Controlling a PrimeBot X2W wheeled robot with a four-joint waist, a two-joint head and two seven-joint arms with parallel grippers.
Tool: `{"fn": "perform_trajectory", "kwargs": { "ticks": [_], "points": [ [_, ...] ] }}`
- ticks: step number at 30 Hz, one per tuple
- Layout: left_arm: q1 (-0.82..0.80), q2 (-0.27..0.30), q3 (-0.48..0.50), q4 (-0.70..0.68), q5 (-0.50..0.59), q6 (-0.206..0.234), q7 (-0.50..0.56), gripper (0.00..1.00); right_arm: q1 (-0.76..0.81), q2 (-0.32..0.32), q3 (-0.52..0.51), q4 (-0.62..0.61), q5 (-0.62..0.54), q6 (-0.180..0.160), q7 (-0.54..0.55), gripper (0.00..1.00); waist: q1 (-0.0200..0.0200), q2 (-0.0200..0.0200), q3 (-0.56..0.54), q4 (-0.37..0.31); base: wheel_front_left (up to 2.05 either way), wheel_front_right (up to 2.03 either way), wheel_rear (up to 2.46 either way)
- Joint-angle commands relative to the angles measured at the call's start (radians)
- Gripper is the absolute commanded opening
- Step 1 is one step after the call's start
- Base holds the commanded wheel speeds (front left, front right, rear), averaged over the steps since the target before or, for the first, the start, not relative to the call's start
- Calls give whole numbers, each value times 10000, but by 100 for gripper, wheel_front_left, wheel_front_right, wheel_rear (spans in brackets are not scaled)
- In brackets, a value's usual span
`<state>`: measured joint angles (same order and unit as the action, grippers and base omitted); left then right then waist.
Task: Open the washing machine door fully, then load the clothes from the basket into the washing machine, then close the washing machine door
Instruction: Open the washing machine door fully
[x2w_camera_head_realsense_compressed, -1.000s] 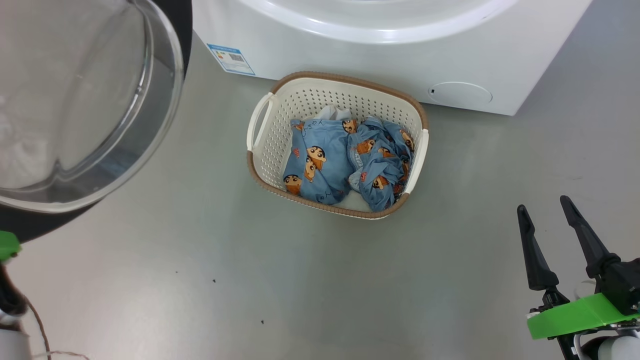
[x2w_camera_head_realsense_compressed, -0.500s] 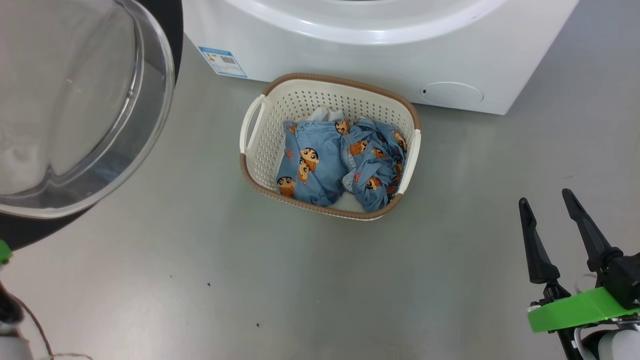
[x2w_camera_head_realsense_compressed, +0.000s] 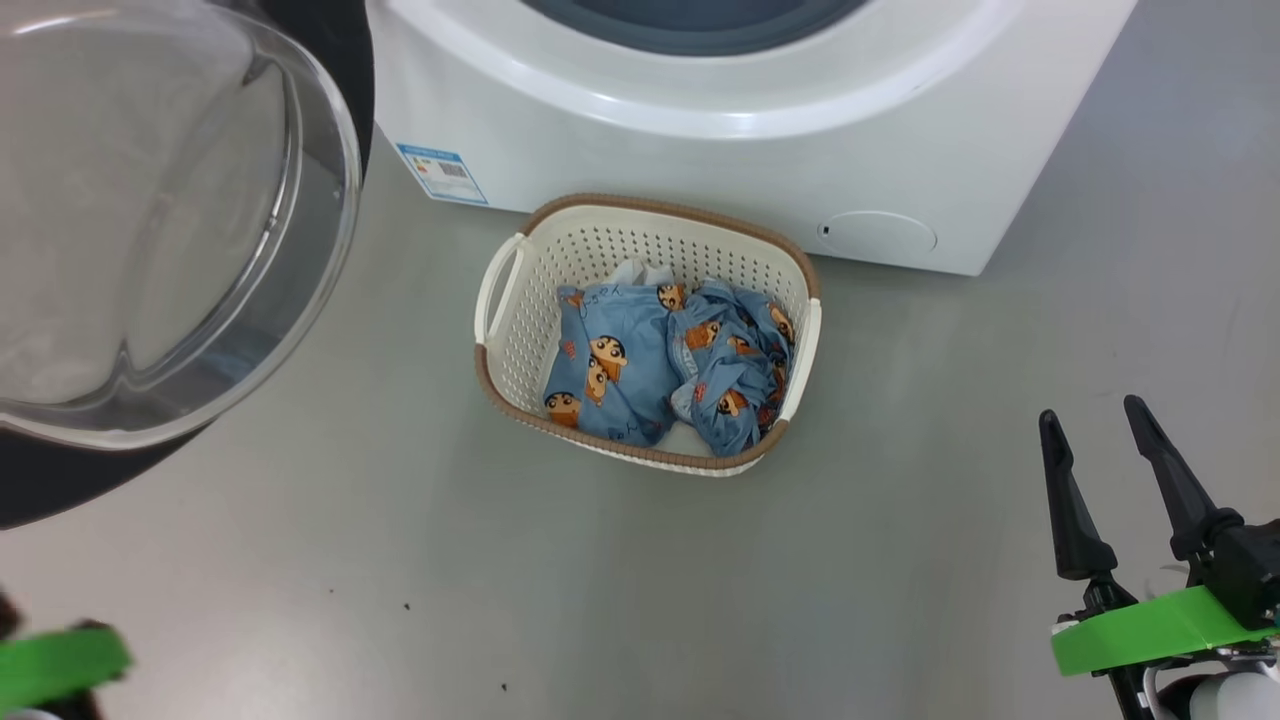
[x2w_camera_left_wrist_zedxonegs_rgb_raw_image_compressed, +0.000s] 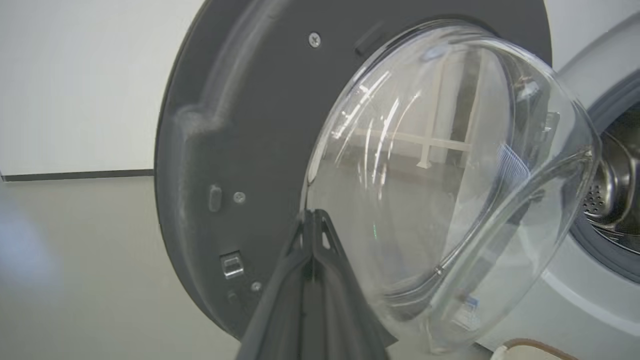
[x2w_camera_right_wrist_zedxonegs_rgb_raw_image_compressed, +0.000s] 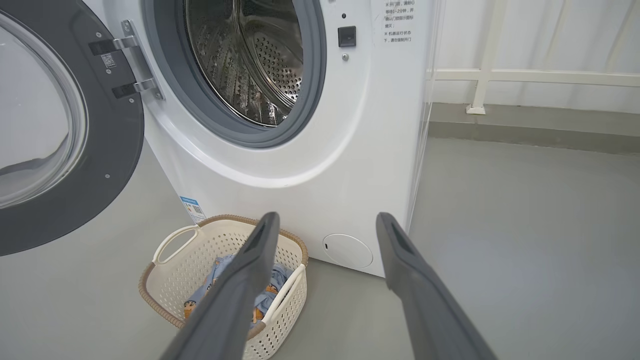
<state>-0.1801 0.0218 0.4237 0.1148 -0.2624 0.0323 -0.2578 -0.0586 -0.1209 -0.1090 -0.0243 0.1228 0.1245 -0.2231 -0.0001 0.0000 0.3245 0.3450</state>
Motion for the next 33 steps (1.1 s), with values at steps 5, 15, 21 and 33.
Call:
{"fn": "perform_trajectory", "kwargs": {
  "ticks": [5,15,21,33],
  "points": [
    [1222,288,-1767,-1075,-497,541,-39,0,197,84,205,-209,-86,62,-103,100,1,0,-383,101,0,0,0],
    [1768,286,-4877,-1683,-481,627,-40,0,285,188,500,-173,-91,62,-133,100,1,0,-758,-295,0,0,0],
    [1390,289,-5653,-1019,-452,345,42,0,307,296,646,-165,-98,62,-180,100,1,0,-947,-846,0,0,0],
    [864,541,-5864,-346,-247,326,291,100,383,438,867,50,-27,62,-274,100,1,0,-1324,-1990,0,0,0]
  ]
}}
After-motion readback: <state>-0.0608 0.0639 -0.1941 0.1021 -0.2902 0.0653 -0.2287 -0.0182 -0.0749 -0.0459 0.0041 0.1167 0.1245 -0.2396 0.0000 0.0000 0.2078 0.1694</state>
